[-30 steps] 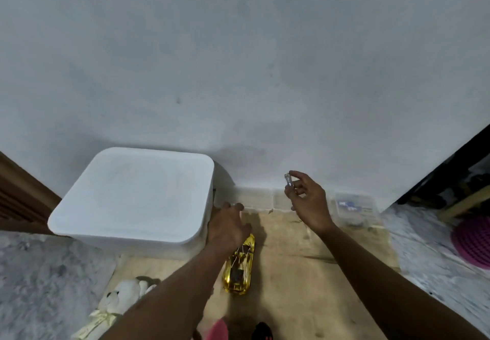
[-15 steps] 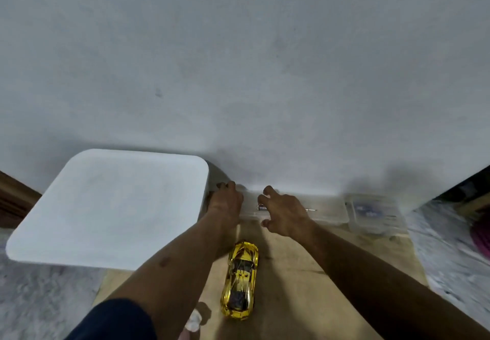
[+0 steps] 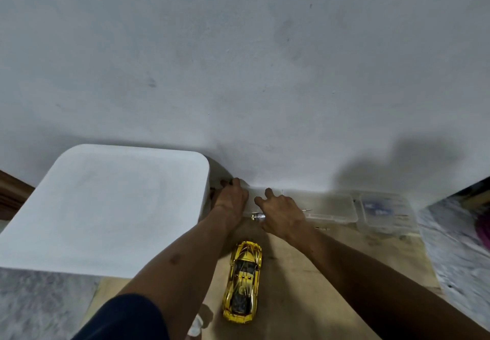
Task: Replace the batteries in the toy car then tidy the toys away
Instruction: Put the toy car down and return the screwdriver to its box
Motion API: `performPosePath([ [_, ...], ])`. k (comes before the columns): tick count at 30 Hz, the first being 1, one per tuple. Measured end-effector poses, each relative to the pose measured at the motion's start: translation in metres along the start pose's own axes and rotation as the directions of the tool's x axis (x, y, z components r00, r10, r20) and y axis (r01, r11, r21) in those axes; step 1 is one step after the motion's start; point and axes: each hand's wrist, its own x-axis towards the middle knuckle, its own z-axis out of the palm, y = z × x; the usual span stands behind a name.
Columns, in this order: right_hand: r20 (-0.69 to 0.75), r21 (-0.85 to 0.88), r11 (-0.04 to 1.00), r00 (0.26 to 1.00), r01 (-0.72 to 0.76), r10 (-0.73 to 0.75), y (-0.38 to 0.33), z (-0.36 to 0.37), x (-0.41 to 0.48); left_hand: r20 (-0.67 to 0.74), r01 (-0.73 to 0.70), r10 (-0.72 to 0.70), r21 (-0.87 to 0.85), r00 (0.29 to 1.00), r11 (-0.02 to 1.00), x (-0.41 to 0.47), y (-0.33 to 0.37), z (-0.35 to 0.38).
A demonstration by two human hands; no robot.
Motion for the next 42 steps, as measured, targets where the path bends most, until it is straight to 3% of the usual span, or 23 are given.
performPosePath([
  [8, -0.021, 0.085, 0.996, 1.0, -0.008, 0.01, 0.003, 0.002, -0.005, 0.019, -0.002, 0.004, -0.097, 1.0, 0.995, -0.003, -0.006, -0.012],
  [12, -0.058, 0.213, 0.977, 0.998, 0.008, 0.005, 0.012, -0.004, -0.014, 0.02, -0.012, 0.016, -0.154, 1.0, 0.988, -0.006, -0.012, -0.026],
  [20, -0.349, 0.467, 0.868, 0.937, 0.17, 0.004, 0.029, -0.009, -0.054, -0.027, -0.085, 0.081, -0.212, 0.996, 0.973, -0.017, -0.025, -0.047],
  [28, -0.191, 0.37, 0.909, 0.973, 0.194, -0.13, -0.007, -0.006, -0.019, -0.052, -0.098, 0.087, -0.273, 0.995, 0.957, -0.015, -0.037, -0.064],
  [31, -0.08, 0.311, 0.945, 0.994, 0.101, -0.079, -0.02, -0.003, 0.007, -0.062, -0.093, 0.078, -0.295, 0.995, 0.951, -0.012, -0.04, -0.067],
  [38, 0.02, 0.51, 0.857, 0.997, -0.069, 0.069, -0.025, 0.017, 0.041, -0.078, -0.077, 0.056, -0.299, 0.995, 0.951, -0.007, -0.038, -0.062],
  [42, -0.019, 0.507, 0.862, 0.999, -0.026, 0.042, -0.019, 0.018, 0.036, -0.09, -0.081, 0.056, -0.305, 0.994, 0.949, -0.006, -0.038, -0.061],
])
